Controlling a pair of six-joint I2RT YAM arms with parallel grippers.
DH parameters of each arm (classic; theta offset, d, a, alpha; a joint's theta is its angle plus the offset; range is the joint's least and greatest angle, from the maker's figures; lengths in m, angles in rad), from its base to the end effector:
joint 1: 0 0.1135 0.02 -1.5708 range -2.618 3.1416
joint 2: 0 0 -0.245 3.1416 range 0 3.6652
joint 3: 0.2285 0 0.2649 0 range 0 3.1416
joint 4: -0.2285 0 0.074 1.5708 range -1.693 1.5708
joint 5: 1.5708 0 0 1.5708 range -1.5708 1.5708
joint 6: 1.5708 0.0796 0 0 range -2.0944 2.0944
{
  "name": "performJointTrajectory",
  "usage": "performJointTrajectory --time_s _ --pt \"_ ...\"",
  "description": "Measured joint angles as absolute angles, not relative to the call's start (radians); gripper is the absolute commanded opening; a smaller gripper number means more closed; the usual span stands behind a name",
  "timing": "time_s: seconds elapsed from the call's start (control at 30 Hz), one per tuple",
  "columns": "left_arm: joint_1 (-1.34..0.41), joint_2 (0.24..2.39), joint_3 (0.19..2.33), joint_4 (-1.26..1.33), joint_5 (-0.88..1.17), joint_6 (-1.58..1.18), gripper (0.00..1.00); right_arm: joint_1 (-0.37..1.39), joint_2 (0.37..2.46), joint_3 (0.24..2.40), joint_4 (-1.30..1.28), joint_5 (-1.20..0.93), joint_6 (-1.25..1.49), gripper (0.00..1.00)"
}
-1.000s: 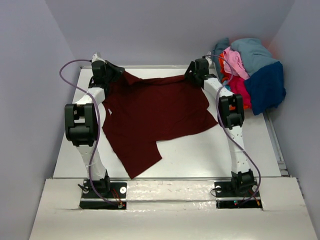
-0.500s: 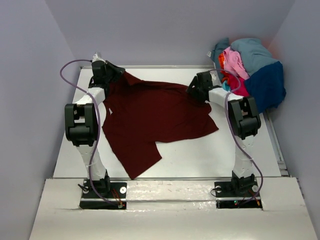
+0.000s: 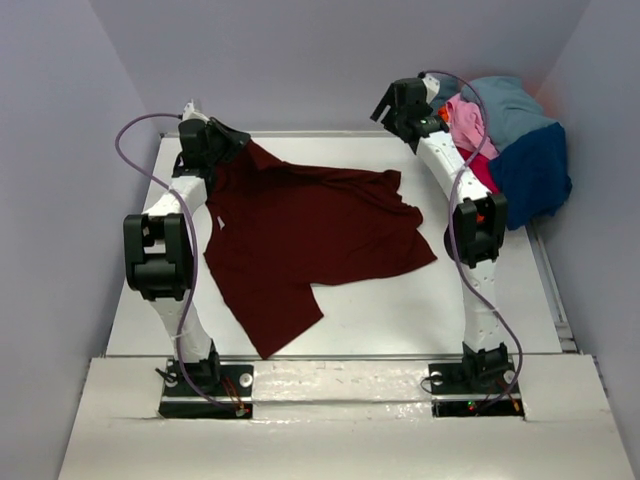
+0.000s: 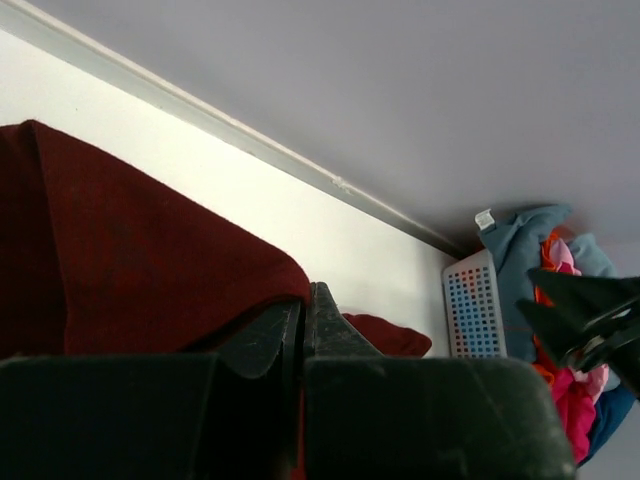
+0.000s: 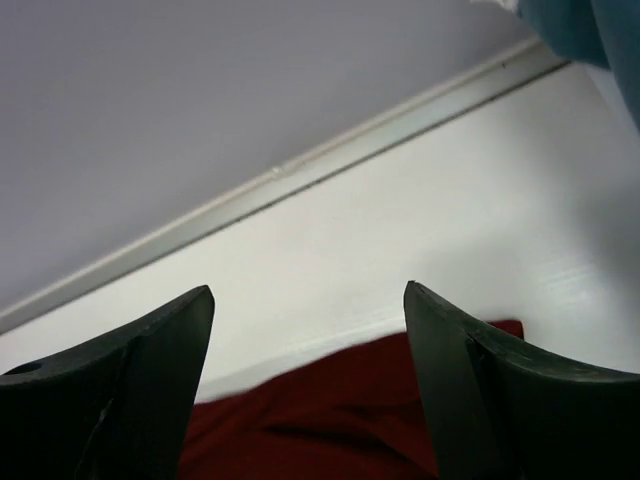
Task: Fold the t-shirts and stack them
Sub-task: Flatten out the tshirt
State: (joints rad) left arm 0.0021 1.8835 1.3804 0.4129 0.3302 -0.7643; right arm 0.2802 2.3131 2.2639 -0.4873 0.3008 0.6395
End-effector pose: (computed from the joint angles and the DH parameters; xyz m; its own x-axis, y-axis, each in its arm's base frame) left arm 0.4991 -0.0248 0.2613 -0.2871 -0.6552 -0.6987 0.1693 0.6832 -0.7103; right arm 0.5593 0.1364 0.2646 -0.4057 0.4764 -0.7800 0.2776 0.8773 0.3914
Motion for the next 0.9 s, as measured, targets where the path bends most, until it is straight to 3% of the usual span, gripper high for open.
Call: performJointTrajectory --time_s 0.13,0.6,0.9 --pt "0.002 1.884 1.373 0.419 0.338 -0.765 0.06 0.276 2.360 2.387 -0.519 0.311 0.667 0.79" --pt "0.002 1.884 1.369 0.422 0.349 -0.765 0.06 0.269 2.466 2.234 -0.681 0.346 0.691 0.77" --pt "0.002 1.885 1.369 0.423 0.356 -0.767 0.06 0.258 2.466 2.224 -0.683 0.376 0.661 0.64"
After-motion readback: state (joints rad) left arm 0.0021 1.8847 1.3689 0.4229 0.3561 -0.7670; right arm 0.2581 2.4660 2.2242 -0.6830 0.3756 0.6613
